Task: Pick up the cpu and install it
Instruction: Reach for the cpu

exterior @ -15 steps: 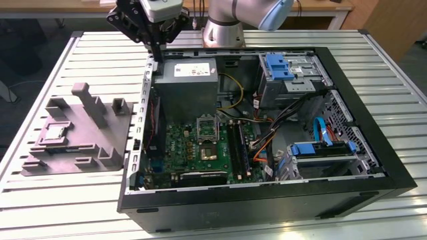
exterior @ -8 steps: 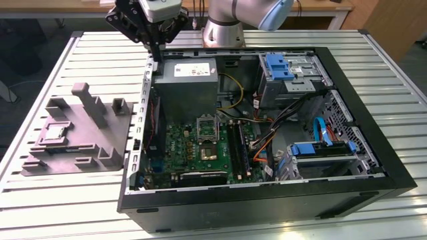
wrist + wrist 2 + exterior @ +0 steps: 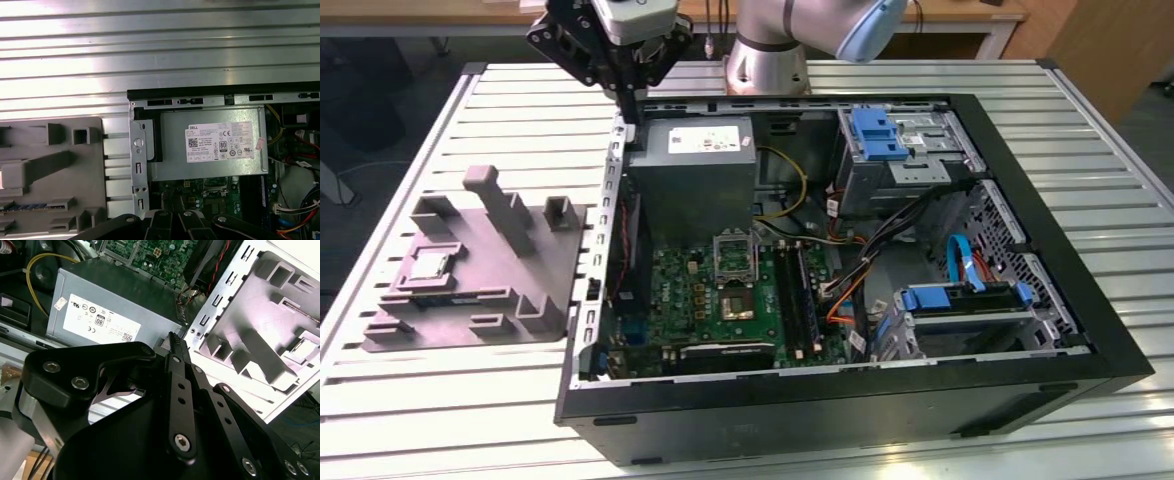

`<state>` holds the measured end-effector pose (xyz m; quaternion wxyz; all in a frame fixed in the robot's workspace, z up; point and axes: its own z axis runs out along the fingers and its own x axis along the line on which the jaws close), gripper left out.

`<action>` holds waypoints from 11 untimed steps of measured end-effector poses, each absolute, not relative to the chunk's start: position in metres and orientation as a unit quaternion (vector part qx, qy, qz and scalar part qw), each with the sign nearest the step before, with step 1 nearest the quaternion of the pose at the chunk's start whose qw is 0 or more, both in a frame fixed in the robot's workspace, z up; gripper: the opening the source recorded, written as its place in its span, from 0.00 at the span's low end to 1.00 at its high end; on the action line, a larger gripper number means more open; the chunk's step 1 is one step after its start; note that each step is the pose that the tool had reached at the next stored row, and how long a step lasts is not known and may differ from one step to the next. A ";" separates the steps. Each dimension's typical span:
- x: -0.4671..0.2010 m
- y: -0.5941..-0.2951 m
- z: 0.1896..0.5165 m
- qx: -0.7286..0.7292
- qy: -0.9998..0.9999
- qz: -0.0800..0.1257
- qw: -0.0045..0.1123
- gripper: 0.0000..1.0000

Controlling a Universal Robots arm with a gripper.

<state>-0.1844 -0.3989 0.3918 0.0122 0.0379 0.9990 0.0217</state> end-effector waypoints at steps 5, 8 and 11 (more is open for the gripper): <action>-0.186 -0.399 0.392 0.038 0.999 0.022 0.012 0.11; -0.188 -0.399 0.392 0.038 0.999 0.022 0.012 0.11; -0.190 -0.399 0.391 0.038 0.999 0.022 0.012 0.11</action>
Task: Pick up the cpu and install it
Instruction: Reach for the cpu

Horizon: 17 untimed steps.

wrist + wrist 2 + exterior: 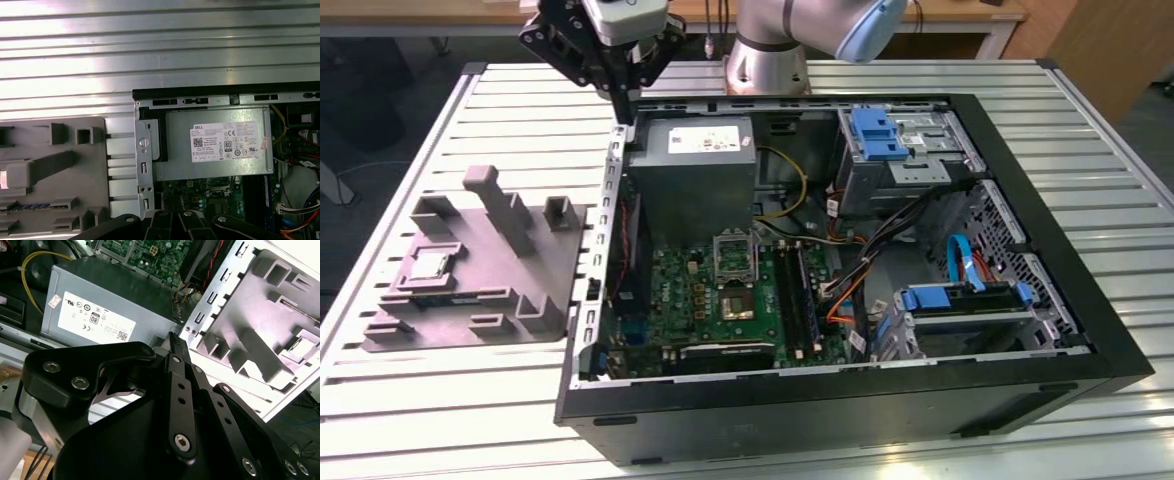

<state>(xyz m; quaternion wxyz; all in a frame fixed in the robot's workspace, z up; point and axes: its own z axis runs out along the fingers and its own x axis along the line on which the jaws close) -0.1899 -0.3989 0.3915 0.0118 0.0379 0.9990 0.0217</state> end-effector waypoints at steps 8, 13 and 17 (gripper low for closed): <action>-0.193 -0.399 0.391 0.038 0.999 0.022 0.012 0.11; -0.194 -0.399 0.391 0.038 0.999 0.022 0.012 0.11; -0.195 -0.399 0.391 0.038 0.999 0.022 0.012 0.11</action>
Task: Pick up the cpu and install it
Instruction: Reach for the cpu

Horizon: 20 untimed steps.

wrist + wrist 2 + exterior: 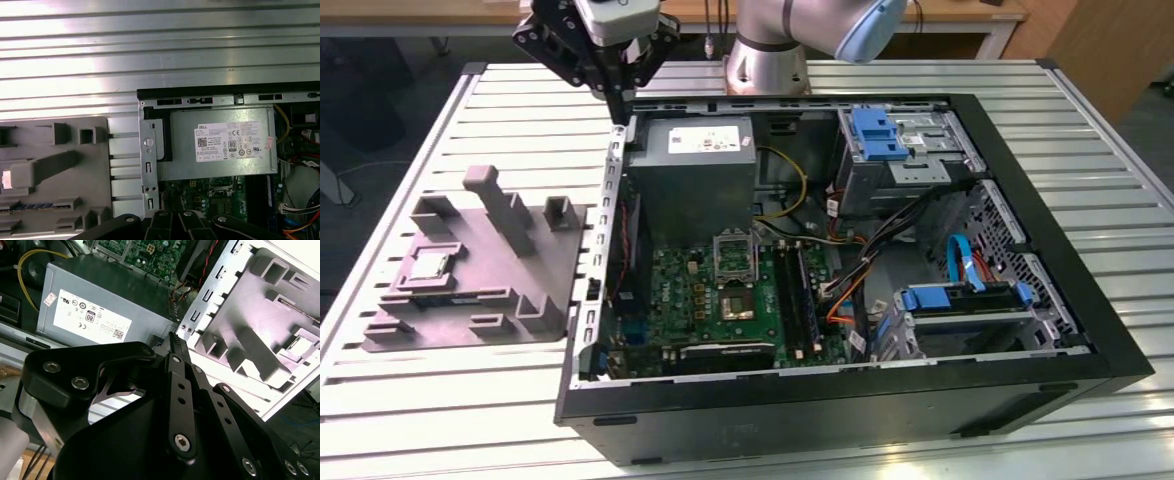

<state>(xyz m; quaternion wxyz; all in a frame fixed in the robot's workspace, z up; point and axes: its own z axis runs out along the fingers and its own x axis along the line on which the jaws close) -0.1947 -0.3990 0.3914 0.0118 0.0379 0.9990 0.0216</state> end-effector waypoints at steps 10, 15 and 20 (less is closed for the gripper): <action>-0.198 -0.399 0.391 0.038 0.999 0.022 0.012 0.11; -0.199 -0.399 0.391 0.038 0.999 0.022 0.012 0.11; -0.201 -0.399 0.391 0.038 0.999 0.022 0.012 0.11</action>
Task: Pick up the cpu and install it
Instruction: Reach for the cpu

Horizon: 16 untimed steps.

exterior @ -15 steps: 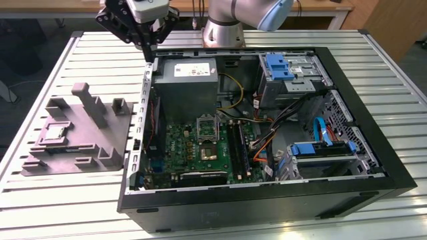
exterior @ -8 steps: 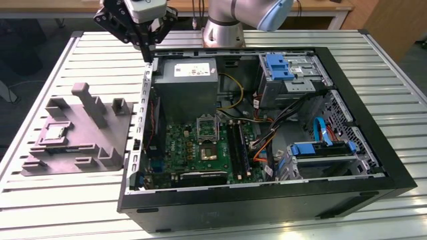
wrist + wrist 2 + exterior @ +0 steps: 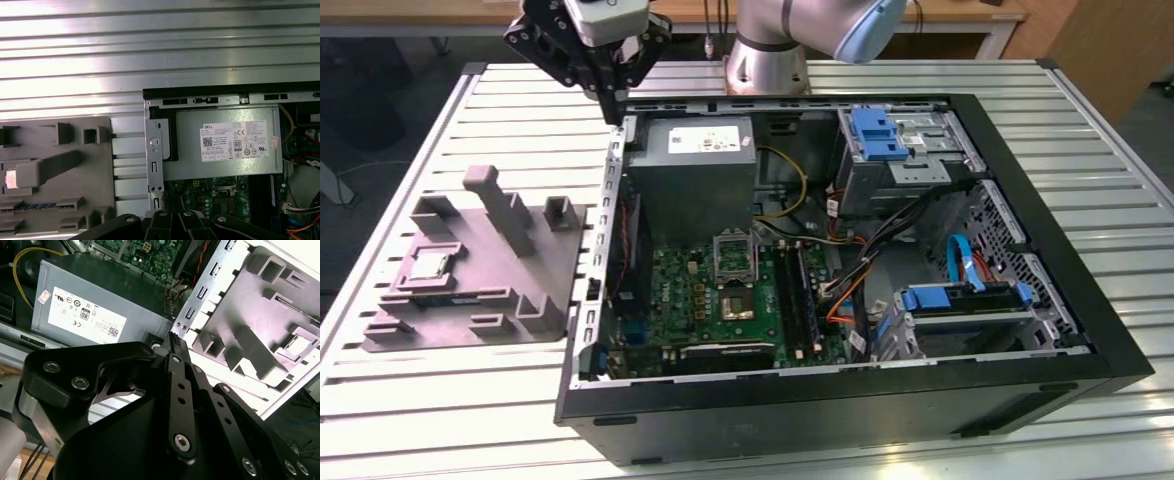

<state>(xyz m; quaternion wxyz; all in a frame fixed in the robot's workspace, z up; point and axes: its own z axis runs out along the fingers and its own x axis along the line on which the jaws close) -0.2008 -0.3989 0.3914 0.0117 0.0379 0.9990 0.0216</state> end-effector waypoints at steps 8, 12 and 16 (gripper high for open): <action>-0.206 -0.399 0.391 0.038 0.999 0.022 0.012 0.11; -0.208 -0.399 0.391 0.038 0.999 0.022 0.012 0.11; -0.209 -0.399 0.391 0.038 0.999 0.022 0.012 0.11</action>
